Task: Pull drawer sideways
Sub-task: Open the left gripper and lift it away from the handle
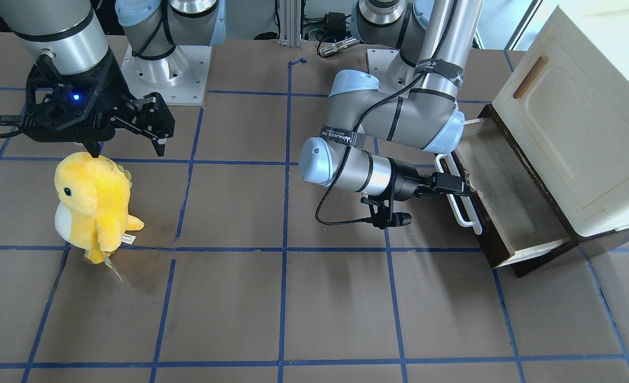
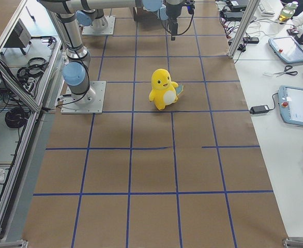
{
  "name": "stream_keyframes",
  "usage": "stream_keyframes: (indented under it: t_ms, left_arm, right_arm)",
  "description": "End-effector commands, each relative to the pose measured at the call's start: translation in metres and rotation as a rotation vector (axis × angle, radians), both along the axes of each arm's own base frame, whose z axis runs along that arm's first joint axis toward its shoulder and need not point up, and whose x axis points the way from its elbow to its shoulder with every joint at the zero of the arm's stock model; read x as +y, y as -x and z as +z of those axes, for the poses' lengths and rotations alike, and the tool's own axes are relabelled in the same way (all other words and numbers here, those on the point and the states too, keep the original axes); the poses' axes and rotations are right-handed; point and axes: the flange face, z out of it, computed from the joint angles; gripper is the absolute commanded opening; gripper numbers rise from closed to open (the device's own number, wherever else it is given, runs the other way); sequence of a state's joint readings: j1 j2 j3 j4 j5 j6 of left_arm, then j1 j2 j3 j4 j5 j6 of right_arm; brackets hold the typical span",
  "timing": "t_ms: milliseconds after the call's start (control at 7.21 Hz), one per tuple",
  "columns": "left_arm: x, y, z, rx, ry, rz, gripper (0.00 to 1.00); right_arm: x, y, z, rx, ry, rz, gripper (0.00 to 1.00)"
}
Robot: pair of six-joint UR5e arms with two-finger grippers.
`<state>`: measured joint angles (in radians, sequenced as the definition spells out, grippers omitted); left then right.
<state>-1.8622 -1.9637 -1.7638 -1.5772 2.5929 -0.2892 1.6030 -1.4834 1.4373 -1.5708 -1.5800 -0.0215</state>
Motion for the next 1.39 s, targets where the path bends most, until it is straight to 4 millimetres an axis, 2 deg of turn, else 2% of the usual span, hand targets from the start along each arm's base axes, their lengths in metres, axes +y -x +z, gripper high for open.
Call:
stream_keyframes:
  t_ms: [0, 277, 555, 971, 1109, 1248]
  left_arm:
    - [-0.003, 0.013, 0.044, 0.152, -0.007, 0.019, 1.00]
    - [0.006, 0.013, 0.095, 0.276, 0.043, 0.038, 1.00]
    - [0.003, 0.009, 0.152, 0.495, 0.072, 0.075, 1.00]
    - [-0.002, -0.035, 0.210, 0.848, 0.149, 0.232, 1.00]
    - [-0.003, -0.055, 0.222, 0.928, 0.179, 0.284, 1.00]
    - [-0.003, -0.065, 0.230, 1.027, 0.200, 0.329, 1.00]
  right_arm:
    - [0.000, 0.000, 0.000, 0.000, 0.000, 0.000, 1.00]
    - [0.000, 0.000, 0.000, 0.000, 0.000, 0.000, 1.00]
    - [0.000, 0.000, 0.000, 0.000, 0.000, 0.000, 1.00]
    - [0.000, 0.000, 0.000, 0.000, 0.000, 0.000, 1.00]
    - [0.000, 0.000, 0.000, 0.000, 0.000, 0.000, 1.00]
    - [0.000, 0.000, 0.000, 0.000, 0.000, 0.000, 1.00]
